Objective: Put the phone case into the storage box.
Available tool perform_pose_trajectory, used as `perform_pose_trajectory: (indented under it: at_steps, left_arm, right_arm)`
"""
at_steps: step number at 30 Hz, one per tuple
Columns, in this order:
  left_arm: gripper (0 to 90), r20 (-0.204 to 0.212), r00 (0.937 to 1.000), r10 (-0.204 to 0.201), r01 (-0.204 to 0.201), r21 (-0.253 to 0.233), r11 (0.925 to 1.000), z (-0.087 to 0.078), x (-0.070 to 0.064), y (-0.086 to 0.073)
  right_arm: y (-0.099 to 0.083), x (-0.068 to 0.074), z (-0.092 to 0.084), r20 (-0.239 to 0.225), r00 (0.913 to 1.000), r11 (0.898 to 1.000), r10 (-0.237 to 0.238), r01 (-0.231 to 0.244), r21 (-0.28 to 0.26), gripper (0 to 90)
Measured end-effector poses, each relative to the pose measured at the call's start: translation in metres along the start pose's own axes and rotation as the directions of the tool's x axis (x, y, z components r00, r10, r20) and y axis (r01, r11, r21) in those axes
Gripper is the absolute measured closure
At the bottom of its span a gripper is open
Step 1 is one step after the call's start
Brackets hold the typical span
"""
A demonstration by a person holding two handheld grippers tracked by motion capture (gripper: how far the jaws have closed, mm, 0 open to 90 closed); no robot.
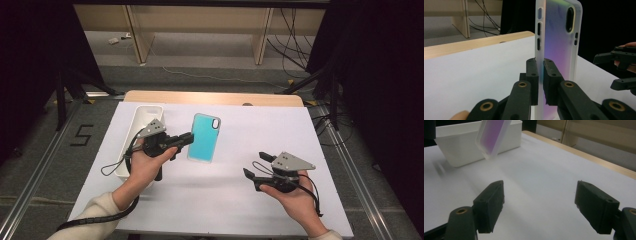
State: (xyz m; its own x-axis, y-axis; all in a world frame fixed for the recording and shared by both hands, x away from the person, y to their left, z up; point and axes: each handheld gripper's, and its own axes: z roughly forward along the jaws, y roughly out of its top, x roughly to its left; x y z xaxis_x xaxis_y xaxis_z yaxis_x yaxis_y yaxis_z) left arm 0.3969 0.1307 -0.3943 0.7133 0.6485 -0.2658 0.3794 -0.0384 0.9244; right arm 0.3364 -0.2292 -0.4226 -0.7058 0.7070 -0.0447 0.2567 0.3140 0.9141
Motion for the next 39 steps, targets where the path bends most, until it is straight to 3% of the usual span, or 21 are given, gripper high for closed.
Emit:
perform_pose_trajectory:
  at_steps: [14,17,20,22,27,28,30,35,36,39]
  left_arm:
    - [83.7,-0.006,1.0000,0.002,-0.002,-0.023,0.9997,-0.012,0.006,0.004]
    - [83.7,-0.016,0.9998,-0.008,0.007,-0.031,0.9995,-0.017,0.009,0.005]
    - [83.7,-0.016,0.9999,-0.005,0.004,-0.035,0.9994,-0.019,0.011,0.006]
    - [83.7,-0.022,0.9998,-0.005,0.004,-0.039,0.9992,-0.023,0.013,0.007]
    - [83.7,-0.026,0.9996,-0.012,0.010,-0.048,0.9988,-0.027,0.017,0.009]
    - [83.7,-0.026,0.9996,-0.012,0.010,-0.048,0.9988,-0.027,0.017,0.009]
    - [83.8,-0.028,0.9995,-0.013,0.012,-0.053,0.9985,-0.029,0.018,0.010]
    - [83.7,-0.029,0.9996,-0.006,0.004,-0.060,0.9982,-0.031,0.019,0.012]
    - [83.7,-0.030,0.9995,-0.009,0.007,-0.061,0.9981,-0.032,0.019,0.012]
    - [83.7,-0.033,0.9994,-0.010,0.008,-0.064,0.9979,-0.033,0.019,0.013]
  right_arm:
    - [-0.005,-0.001,-0.007,0.006,0.9999,1.000,0.011,-0.011,-0.022,24.3]
    - [-0.006,-0.002,-0.013,0.010,0.9995,0.999,0.031,-0.031,-0.008,23.9]
    - [-0.007,-0.003,-0.012,0.013,0.9994,0.999,0.033,-0.033,-0.031,23.7]
    - [-0.008,-0.001,-0.012,0.001,0.9980,0.998,0.063,-0.063,-0.026,23.4]
    - [-0.010,-0.001,-0.011,0.017,0.9989,0.998,0.043,-0.043,-0.050,22.7]
    - [-0.010,0.001,-0.012,0.004,0.9971,0.997,0.076,-0.075,-0.031,22.3]
    - [-0.010,-0.001,-0.012,0.012,0.9988,0.998,0.048,-0.047,-0.038,22.1]
    - [-0.010,0.001,-0.012,0.001,0.9972,0.997,0.075,-0.075,-0.036,21.5]
    - [-0.010,-0.001,-0.011,0.013,0.9986,0.997,0.051,-0.051,-0.054,21.5]
    - [-0.010,0.000,-0.011,0.008,0.9976,0.996,0.069,-0.069,-0.055,21.1]
